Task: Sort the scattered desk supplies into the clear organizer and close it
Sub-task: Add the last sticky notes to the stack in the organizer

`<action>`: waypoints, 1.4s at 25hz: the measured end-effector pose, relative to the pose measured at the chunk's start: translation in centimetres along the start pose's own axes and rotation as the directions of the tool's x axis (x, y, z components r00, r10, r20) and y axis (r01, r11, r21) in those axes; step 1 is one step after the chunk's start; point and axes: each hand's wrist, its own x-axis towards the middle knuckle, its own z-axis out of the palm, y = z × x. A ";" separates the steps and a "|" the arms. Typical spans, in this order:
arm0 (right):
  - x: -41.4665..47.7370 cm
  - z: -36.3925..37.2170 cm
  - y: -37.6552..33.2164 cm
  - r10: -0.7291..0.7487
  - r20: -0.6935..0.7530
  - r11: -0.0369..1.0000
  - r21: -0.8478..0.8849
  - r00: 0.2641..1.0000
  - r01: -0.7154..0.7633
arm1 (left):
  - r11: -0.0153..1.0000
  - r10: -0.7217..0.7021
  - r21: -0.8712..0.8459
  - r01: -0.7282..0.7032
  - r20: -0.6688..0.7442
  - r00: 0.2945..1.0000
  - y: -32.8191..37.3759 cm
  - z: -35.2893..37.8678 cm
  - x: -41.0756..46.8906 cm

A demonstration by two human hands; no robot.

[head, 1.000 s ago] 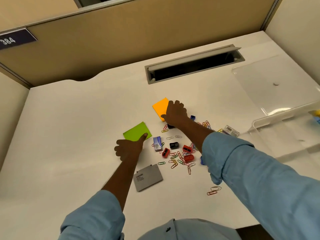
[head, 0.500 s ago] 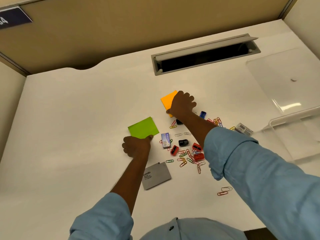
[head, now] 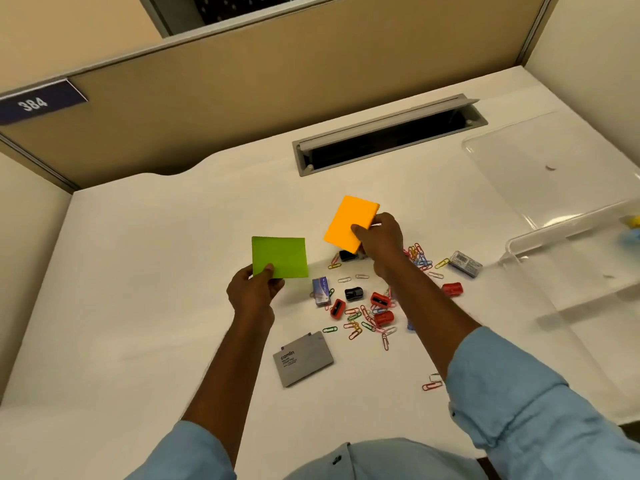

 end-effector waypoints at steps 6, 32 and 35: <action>-5.4 -4.9 1.3 -0.031 0.207 0.977 0.215 0.978 -0.014 | 0.999 -0.047 -0.003 0.051 0.343 0.938 1.3 2.1 -5.2; -10.5 -26.2 5.1 -0.167 -0.044 0.983 0.064 0.985 0.170 | 0.926 -0.097 0.340 -0.163 0.632 0.769 -7.6 17.3 -18.8; -9.8 -30.1 5.4 -0.162 -0.138 0.984 0.057 0.977 0.171 | 0.933 -0.100 0.317 -0.168 0.678 0.728 -8.4 19.3 -20.3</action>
